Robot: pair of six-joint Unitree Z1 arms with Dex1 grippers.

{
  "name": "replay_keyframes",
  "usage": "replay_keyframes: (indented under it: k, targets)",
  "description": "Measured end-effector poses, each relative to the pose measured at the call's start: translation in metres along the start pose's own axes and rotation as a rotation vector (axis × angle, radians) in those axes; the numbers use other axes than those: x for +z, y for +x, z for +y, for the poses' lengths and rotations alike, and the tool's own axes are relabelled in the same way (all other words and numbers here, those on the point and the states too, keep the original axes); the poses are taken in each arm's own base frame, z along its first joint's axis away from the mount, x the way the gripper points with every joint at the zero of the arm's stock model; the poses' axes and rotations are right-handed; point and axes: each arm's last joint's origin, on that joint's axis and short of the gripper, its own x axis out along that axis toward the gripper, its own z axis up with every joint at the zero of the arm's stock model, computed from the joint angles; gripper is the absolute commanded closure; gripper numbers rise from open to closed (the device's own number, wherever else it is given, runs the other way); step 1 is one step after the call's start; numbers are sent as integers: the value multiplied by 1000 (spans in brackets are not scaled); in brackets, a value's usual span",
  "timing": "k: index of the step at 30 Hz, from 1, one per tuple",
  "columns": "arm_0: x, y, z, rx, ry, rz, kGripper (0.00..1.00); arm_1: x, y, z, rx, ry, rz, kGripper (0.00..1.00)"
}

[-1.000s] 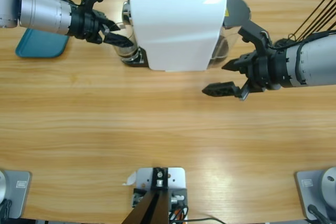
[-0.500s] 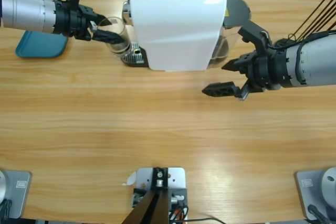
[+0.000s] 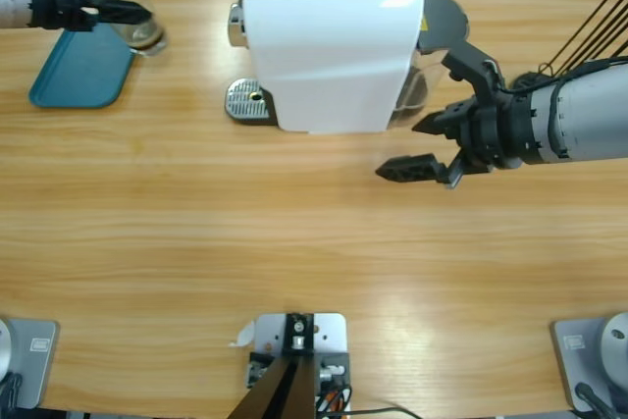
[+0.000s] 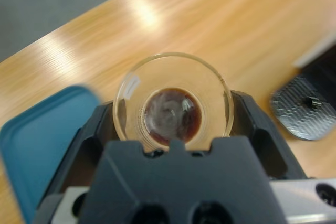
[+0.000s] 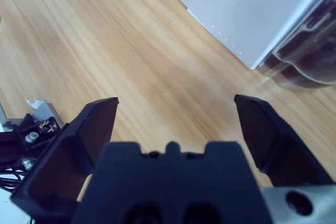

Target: Pour coffee

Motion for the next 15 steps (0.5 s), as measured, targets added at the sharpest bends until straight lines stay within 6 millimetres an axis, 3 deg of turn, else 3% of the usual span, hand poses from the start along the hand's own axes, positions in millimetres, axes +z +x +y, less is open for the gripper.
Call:
replay_keyframes:
  k: [7, 15]
  targets:
    - [-14, -15, 49, 247, -129, 33, 1000, 3, 3, -1, 11, 1, 3, 0]
    - [-19, -13, 62, 301, -184, 33, 1000, 2, 7, -1, 22, 7, 17, 0]
